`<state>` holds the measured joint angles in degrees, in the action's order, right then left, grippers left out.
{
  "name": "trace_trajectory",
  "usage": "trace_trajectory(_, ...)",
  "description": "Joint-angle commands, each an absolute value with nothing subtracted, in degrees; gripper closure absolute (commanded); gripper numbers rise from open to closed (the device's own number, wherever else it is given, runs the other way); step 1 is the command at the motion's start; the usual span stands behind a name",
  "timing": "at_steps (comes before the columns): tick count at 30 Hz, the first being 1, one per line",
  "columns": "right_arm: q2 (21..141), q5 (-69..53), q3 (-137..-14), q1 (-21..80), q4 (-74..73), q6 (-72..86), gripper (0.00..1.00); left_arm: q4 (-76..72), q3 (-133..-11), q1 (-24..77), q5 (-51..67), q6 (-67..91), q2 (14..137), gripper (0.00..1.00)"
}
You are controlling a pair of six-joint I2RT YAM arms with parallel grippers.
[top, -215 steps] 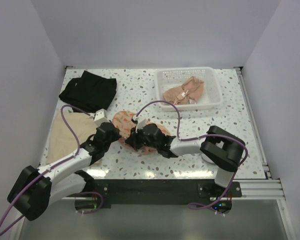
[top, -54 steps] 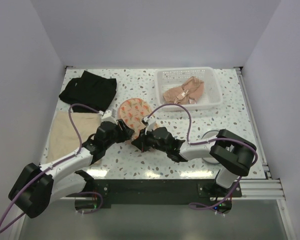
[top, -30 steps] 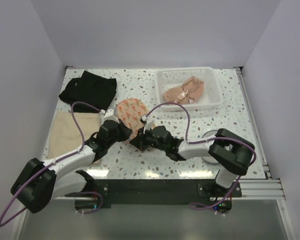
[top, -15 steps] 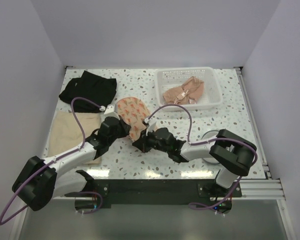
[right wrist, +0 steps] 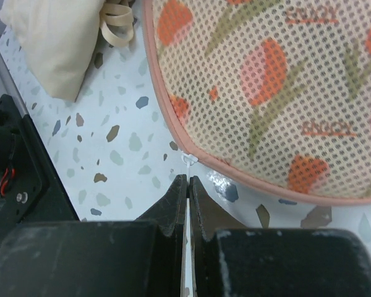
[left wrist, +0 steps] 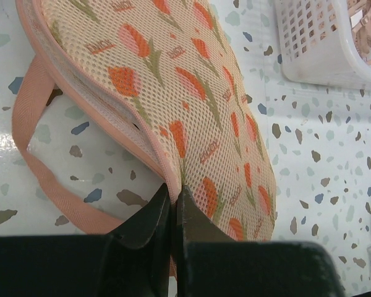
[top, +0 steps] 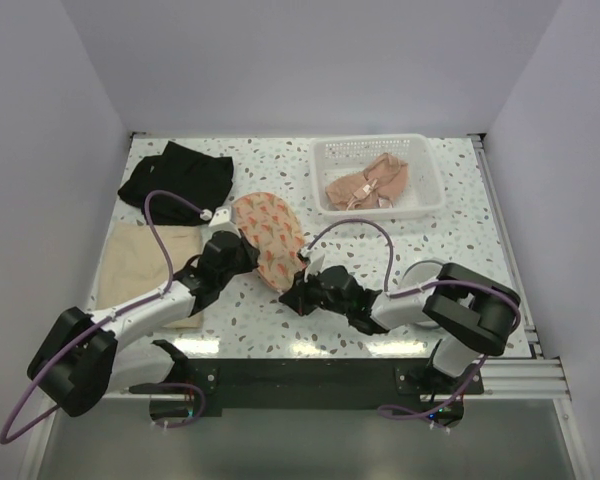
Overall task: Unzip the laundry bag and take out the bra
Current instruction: Unzip the laundry bag at the center of the board.
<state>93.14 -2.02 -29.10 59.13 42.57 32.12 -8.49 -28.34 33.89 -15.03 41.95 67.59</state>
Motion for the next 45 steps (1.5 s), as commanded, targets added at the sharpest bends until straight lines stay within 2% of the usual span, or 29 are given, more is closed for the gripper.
trace_trajectory(1,90.35,0.87,-26.37,59.41,43.51,33.13,1.0,-11.51,-31.46,33.75,-18.72,39.73,67.06,1.0)
trace_trajectory(12,85.34,9.84,-22.68,59.41,39.03,33.4,1.0,-9.93,-30.06,33.66,-18.98,39.9,65.48,1.0)
trace_trajectory(24,83.15,10.99,-20.83,59.33,39.46,33.66,1.0,-9.84,-26.64,33.66,-17.84,40.25,64.6,1.0)
trace_trajectory(43,80.77,9.76,-24.08,62.93,32.87,29.88,1.0,-17.05,-34.36,33.75,-14.76,36.39,82.34,1.0)
trace_trajectory(45,81.21,9.49,-24.43,62.93,32.78,29.45,1.0,-17.05,-34.8,33.66,-15.55,36.56,82.79,0.91)
